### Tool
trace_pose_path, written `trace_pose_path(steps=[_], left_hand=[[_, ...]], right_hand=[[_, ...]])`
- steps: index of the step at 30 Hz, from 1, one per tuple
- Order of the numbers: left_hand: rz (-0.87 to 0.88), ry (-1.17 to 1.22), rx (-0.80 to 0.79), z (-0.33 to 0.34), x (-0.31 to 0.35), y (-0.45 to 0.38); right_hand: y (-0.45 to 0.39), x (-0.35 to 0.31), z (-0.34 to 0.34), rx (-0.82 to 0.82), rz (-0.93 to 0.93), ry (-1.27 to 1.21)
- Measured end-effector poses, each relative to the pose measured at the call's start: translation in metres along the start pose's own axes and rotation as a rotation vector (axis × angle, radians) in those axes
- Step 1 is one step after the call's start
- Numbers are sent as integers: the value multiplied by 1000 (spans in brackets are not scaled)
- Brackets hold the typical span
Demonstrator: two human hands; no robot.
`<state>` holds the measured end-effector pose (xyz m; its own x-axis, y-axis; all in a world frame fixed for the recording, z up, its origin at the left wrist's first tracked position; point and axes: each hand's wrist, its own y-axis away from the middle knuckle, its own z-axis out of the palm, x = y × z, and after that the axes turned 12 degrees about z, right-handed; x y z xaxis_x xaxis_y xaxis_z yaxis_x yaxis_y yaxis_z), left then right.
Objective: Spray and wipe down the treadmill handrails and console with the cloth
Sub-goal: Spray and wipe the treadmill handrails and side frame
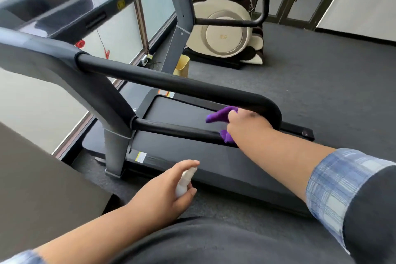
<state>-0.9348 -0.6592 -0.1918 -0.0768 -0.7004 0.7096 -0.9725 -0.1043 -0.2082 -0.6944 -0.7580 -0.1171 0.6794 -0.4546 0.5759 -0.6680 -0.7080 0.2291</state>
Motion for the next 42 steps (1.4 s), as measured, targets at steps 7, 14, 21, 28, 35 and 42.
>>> trace_pose_path(steps=[7,14,21,28,35,42], left_hand=[[-54,4,5,2,4,7],[-86,25,-34,-8,-11,13],[-22,2,-132,-25,-34,-4],[26,29,-173,-63,-69,-13],[100,19,-241,-97,-109,-15],[62,-10,-240,-135,-152,2]], right_hand=[[23,-36,35,-13,241,-310],[17,-78,63,96,385,-757],[-4,-125,40,55,244,-942],[-6,-82,48,11,307,-942],[-43,-114,21,5,275,-827],[-91,-184,-31,-3,161,-802]])
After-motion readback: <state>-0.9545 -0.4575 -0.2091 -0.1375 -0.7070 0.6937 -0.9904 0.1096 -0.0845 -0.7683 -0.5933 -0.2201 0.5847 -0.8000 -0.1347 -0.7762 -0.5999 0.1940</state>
